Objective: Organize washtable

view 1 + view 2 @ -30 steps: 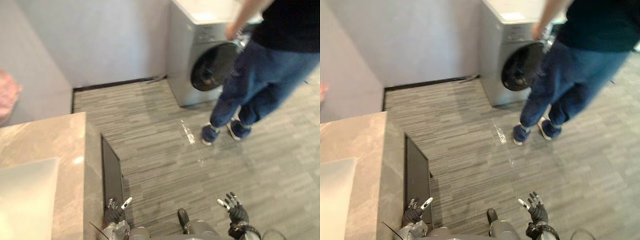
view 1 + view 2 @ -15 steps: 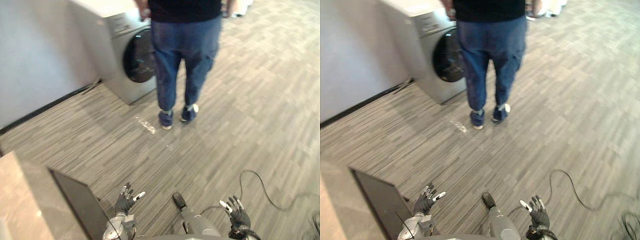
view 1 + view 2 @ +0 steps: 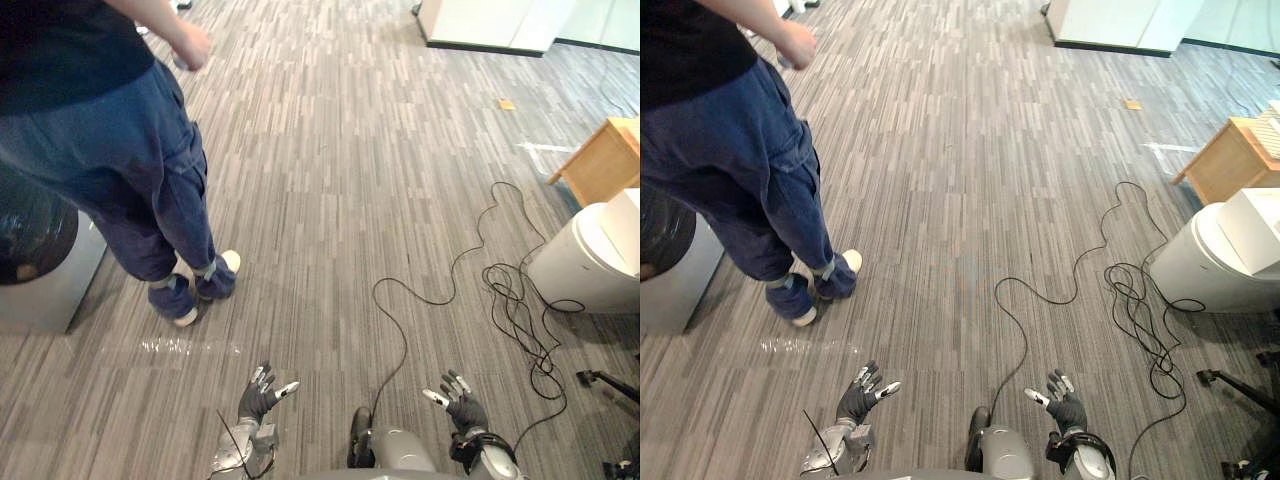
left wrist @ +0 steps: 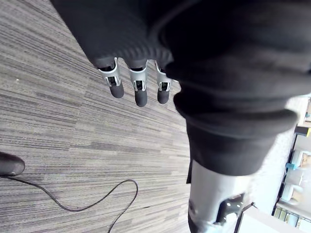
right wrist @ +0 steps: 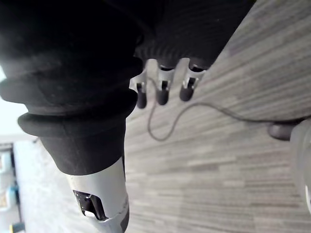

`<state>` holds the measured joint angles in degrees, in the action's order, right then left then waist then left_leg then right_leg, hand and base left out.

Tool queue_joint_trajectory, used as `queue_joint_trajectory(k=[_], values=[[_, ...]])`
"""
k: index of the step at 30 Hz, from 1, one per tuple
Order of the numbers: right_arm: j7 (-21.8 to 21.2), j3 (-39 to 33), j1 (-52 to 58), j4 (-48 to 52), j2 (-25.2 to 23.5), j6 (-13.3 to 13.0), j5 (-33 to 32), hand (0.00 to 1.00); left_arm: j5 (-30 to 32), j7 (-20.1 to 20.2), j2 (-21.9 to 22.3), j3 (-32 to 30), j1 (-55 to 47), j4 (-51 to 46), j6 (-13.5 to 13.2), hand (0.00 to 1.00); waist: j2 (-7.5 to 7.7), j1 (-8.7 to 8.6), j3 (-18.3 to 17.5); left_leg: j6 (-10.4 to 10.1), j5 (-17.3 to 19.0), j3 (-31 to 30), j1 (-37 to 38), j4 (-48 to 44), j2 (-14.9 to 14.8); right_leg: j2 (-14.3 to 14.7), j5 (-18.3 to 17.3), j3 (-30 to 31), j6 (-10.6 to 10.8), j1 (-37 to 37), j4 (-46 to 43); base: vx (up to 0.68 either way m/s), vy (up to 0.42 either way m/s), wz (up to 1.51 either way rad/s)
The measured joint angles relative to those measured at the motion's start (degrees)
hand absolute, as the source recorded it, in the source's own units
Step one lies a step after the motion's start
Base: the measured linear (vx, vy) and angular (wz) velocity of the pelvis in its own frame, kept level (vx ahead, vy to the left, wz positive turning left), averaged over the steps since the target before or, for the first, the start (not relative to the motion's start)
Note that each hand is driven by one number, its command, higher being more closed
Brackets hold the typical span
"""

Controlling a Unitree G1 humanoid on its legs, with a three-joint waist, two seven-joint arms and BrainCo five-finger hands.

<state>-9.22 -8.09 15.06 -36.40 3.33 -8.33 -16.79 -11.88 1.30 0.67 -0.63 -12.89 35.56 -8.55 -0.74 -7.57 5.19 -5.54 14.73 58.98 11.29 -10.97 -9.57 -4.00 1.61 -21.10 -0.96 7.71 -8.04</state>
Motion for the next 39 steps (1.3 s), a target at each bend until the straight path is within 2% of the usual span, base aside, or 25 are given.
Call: queue_joint_trajectory(k=[3, 4, 5, 6, 7, 8, 9, 10, 12, 13, 14, 16, 18, 19, 22, 27, 32, 38, 39], values=[[-0.8, 0.27, 1.16, -1.47, -0.78, 0.17, -0.72, 0.0, -2.07, -0.43, -0.69, -0.29, 0.74, -0.01, -0.12, 0.0, 0.91, 0.61, 0.01, 0.19, 0.11, 1.11, 1.65, -4.49, -0.44, -0.89, 0.02, 0.03, 0.07, -2.13, 1.15, 0.2, 0.111, -0.35], [-0.92, 0.27, 1.67, -2.61, -0.49, 0.31, -0.68, 0.0, -2.73, -0.45, -1.01, -0.63, 0.4, -0.01, -0.16, 0.0, 1.43, 0.54, -0.21, 0.45, -0.03, 0.27, 1.33, -12.48, -2.85, -1.41, 0.03, 0.53, 0.06, -3.7, 1.56, 0.19, 0.098, -0.43], [-0.73, 0.06, 2.14, -2.77, -0.13, 0.35, -0.62, 0.0, -2.72, -0.68, -1.28, -2.0, -0.4, 0.0, -0.21, 0.0, 2.02, 0.8, 0.04, 3.52, -1.87, -3.19, -0.59, -25.07, -6.58, -2.77, 0.16, 1.65, -0.11, -6.47, 2.61, 0.18, 0.108, -0.39], [-0.68, -0.04, 1.85, -2.76, -0.33, 0.31, -0.59, 0.0, -2.74, -0.91, -1.36, -2.56, -0.63, 0.32, -0.48, 0.0, 3.39, 0.84, 0.6, 6.14, -2.28, -6.71, -3.31, -31.75, -8.68, -4.05, 0.03, 2.55, 0.1, -7.46, 2.84, 0.14, 0.199, -0.42], [-0.34, -0.86, 0.63, -3.59, -0.37, 0.11, -0.59, 0.0, -2.74, -1.37, -0.98, -2.46, -0.28, 1.78, -0.84, 0.0, 4.27, 1.74, 0.83, 4.6, 4.81, -14.6, -9.57, -31.53, -7.02, -6.94, 0.02, 4.57, 0.23, -7.33, 2.37, 0.12, 0.252, -0.37], [0.34, -1.73, -0.98, -5.39, -0.09, -0.16, -0.59, 0.0, -2.83, -1.59, -0.7, -2.53, -0.74, 1.79, -1.0, 0.0, 3.99, 2.38, 1.43, 3.74, 3.17, -19.76, -13.48, -18.93, -5.77, -8.11, 0.36, 5.32, 1.38, -7.4, 2.27, 0.08, 0.22, -0.35], [0.44, -2.13, -1.58, -5.7, 0.91, -0.15, -0.59, 0.0, -2.94, -1.87, -0.16, -2.63, -1.23, 1.85, -0.91, 0.0, 2.07, 2.5, 1.51, 4.44, -3.66, -21.88, -14.45, -11.06, -6.49, -7.15, 0.45, 5.33, 2.88, -7.41, 2.22, 0.12, 0.274, -0.4], [0.69, -2.0, -2.96, -7.7, 0.05, 0.1, -0.56, 0.0, -3.43, -2.68, -0.1, -3.77, -2.1, 2.65, -0.77, 0.0, 1.94, 3.71, 1.77, 3.39, -3.09, -22.87, -14.37, -11.87, -5.22, -8.99, -0.5, 7.05, 5.49, -7.32, 2.62, 0.14, 0.229, -0.1], [0.54, -0.93, -2.83, -7.77, -1.38, 0.08, -0.57, 0.0, -3.56, -3.7, -1.38, -5.3, -1.8, 2.34, -0.91, 0.0, 2.52, 3.77, 1.51, 3.47, -3.12, -24.56, -14.9, -10.54, -3.21, -7.83, -1.55, 7.55, 7.04, -7.47, 2.65, 0.15, 0.159, 0.24], [0.59, -0.9, -2.83, -7.77, -1.64, 0.04, -0.6, 0.0, -3.57, -3.87, -2.04, -5.29, -1.9, 2.35, -0.93, 0.0, 2.78, 3.98, 1.35, 3.72, -3.26, -26.21, -15.09, -9.57, -1.81, -7.05, -1.65, 7.01, 7.17, -7.7, 4.42, 0.07, 0.034, 0.35], [0.59, -1.1, -2.88, -7.53, -1.6, -0.2, -0.82, 0.0, -3.53, -3.85, -2.19, -5.18, -2.1, 2.52, -0.92, 0.0, 2.75, 3.91, 1.37, 4.05, -3.46, -26.87, -14.57, -7.54, -0.07, -7.31, -1.6, 6.8, 7.09, -8.58, 6.26, 0.06, 0.039, 0.26], [0.66, -1.12, -2.58, -7.54, -1.65, -0.2, -1.28, 0.0, -3.51, -3.77, -2.44, -3.85, -2.08, 3.02, -0.91, 0.0, 2.84, 3.92, 1.29, 4.47, -3.84, -27.37, -13.25, -5.07, 1.56, -7.83, -1.51, 6.86, 6.97, -9.83, 7.54, 0.08, 0.05, 0.2], [0.6, -1.1, -1.88, -7.53, -1.68, -0.21, -1.66, 0.0, -3.4, -3.37, -2.55, -2.82, -2.35, 3.32, -0.9, 0.0, 1.83, 3.84, 1.39, 4.23, -4.79, -27.45, -11.16, -2.36, 2.7, -7.91, -1.5, 6.91, 6.95, -10.89, 7.49, 0.06, 0.02, 0.07], [0.6, -1.06, -1.35, -7.54, -1.72, -0.21, -1.67, 0.0, -3.4, -3.0, -2.55, -1.95, -2.49, 3.32, -0.91, 0.0, 1.26, 3.81, 1.16, 3.74, -5.72, -27.45, -10.11, -0.51, 2.91, -7.87, -1.5, 6.91, 6.94, -11.23, 7.51, 0.03, -0.009, 0.0], [0.81, -0.75, -1.17, -7.7, -1.69, -0.21, -1.72, 0.0, -3.6, -2.56, -2.49, -1.05, -2.45, 3.34, -1.51, 0.0, 0.8, 3.8, 0.8, 2.71, -7.42, -27.45, -8.43, 3.19, 3.35, -6.94, -1.54, 6.89, 6.89, -11.39, 7.7, 0.01, -0.05, -0.1], [0.8, 0.34, -0.99, -7.84, -0.65, -0.24, -1.07, 0.0, -3.93, -2.54, -2.02, 0.26, -2.14, 4.68, -1.88, 0.0, 1.22, 3.64, 0.52, 2.1, -9.49, -27.3, -6.71, 7.22, 3.58, -6.07, -1.54, 6.88, 6.88, -11.47, 8.11, -0.04, -0.041, -0.06], [0.77, 2.57, -0.85, -7.84, -0.86, -0.25, 0.29, 0.0, -3.93, -2.57, -2.36, 0.28, -2.45, 5.83, -1.9, 0.0, 2.66, 3.87, -0.55, 2.15, -10.69, -26.8, -5.42, 9.68, 4.48, -6.21, -1.54, 7.19, 6.88, -11.33, 8.31, -0.07, -0.001, -0.04], [0.8, 4.14, -0.76, -9.02, -0.82, -0.25, 0.52, 0.0, -3.94, -2.67, -3.18, 0.28, -2.71, 6.81, -1.94, 0.0, 3.12, 3.96, -1.47, 2.39, -11.57, -26.53, -4.74, 11.36, 5.11, -6.3, -1.54, 7.2, 6.88, -11.23, 8.46, -0.05, -0.005, -0.03], [1.45, 3.9, 0.02, -9.55, -0.7, -0.29, -0.62, 0.0, -3.94, -2.6, -3.15, 0.47, -2.72, 8.32, -1.96, 0.0, 2.42, 3.98, -2.89, 2.38, -14.89, -26.66, -3.94, 16.25, 6.09, -5.79, -1.09, 7.06, 6.46, -10.9, 9.86, 0.0, 0.0, 0.0]])
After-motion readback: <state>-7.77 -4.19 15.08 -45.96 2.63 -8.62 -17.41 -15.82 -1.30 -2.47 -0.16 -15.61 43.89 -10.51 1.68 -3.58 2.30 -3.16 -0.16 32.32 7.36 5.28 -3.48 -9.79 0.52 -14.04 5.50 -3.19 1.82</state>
